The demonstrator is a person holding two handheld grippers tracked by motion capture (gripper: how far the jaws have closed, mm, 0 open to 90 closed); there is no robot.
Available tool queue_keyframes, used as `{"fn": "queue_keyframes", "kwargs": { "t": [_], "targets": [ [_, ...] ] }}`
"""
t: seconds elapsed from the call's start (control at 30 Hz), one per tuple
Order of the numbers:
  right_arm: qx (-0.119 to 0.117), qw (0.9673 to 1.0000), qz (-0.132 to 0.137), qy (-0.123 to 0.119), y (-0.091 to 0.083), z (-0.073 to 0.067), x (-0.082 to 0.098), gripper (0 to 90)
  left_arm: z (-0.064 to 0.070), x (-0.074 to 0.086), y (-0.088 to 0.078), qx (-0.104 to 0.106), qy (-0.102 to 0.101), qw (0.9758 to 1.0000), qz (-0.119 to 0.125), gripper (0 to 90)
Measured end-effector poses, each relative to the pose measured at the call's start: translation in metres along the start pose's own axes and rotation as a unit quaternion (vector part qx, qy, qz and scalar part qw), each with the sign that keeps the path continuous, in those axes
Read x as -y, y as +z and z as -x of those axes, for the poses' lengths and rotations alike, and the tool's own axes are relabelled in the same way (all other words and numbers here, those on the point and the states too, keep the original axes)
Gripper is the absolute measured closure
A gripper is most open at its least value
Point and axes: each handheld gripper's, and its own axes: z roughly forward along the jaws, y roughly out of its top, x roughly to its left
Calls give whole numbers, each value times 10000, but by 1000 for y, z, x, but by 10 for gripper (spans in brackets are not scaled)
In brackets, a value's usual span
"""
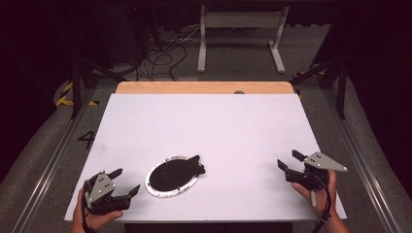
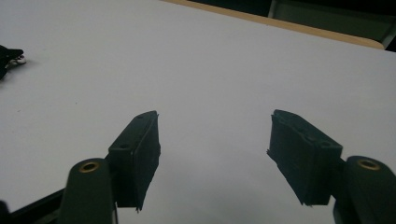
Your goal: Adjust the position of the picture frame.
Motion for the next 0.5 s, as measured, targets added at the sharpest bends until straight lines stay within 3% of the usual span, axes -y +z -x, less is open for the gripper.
{"fn": "queue_keyframes", "kwargs": {
  "t": [0.2,0.43,0.5],
  "targets": [
    [-177,9998,-34,-20,-1,1,0,403,5,-1,4,179,80,9998,-103,342],
    [-440,9986,-196,-195,3,-5,-3,680,9,-1,2,337,136,9992,-188,565],
    [-492,9983,-201,-236,5,-6,-4,720,11,-2,0,396,121,9989,-210,613]
  ]
}}
